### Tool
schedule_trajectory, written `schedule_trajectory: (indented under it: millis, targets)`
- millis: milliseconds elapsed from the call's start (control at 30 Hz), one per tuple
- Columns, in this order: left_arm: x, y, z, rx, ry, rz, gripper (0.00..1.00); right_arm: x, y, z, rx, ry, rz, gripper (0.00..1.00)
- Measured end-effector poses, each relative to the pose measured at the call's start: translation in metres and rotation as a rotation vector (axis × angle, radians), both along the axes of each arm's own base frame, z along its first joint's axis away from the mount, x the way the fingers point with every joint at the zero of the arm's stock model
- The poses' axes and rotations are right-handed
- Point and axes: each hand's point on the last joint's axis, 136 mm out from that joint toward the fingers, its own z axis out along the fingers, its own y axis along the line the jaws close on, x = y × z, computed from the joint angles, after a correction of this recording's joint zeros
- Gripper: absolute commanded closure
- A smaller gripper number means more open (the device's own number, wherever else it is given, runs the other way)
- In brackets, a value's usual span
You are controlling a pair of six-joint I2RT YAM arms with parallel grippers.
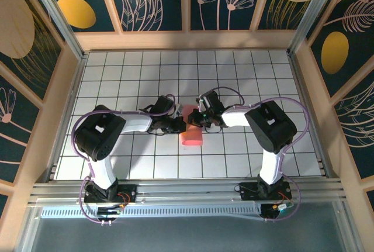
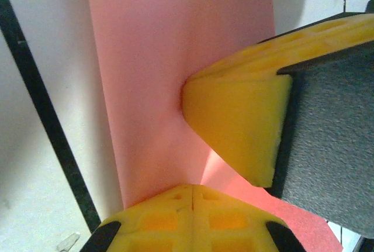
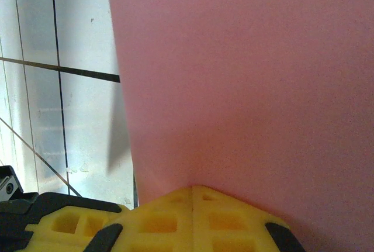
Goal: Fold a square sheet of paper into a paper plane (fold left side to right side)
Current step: First fold the square sheet of paper in half at the center of the table.
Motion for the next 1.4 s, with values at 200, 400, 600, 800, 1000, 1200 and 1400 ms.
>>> schedule_trajectory:
  millis: [200,400,600,800,1000,1200,1400]
  targets:
    - [-0.018,0.009,0.000,0.001,0.002,0.002,1.00,-0.001,-0.001,-0.001,0.009,0.015,-0.001,1.00]
    - [-0.052,0.021,-0.001,0.001,0.032,0.001,1.00,-0.002,-0.001,-0.001,0.018,0.023,0.005,1.00]
    - [-0.060,0.024,0.000,-0.008,0.053,0.011,1.00,-0.002,-0.001,-0.001,0.021,0.025,0.007,1.00]
    - [-0.067,0.029,0.002,0.007,0.086,0.019,1.00,-0.002,-0.001,-0.001,0.021,0.023,0.010,1.00]
    - [-0.048,0.018,0.033,-0.026,0.040,0.019,1.00,-0.002,-0.001,-0.001,0.020,0.023,0.010,1.00]
    - [-0.030,-0.002,0.050,-0.079,-0.011,-0.036,1.00,-0.002,-0.001,-0.001,0.020,0.023,0.010,1.00]
    - [-0.038,0.000,0.017,-0.039,0.075,-0.058,1.00,-0.002,-0.001,-0.001,0.020,0.023,0.011,1.00]
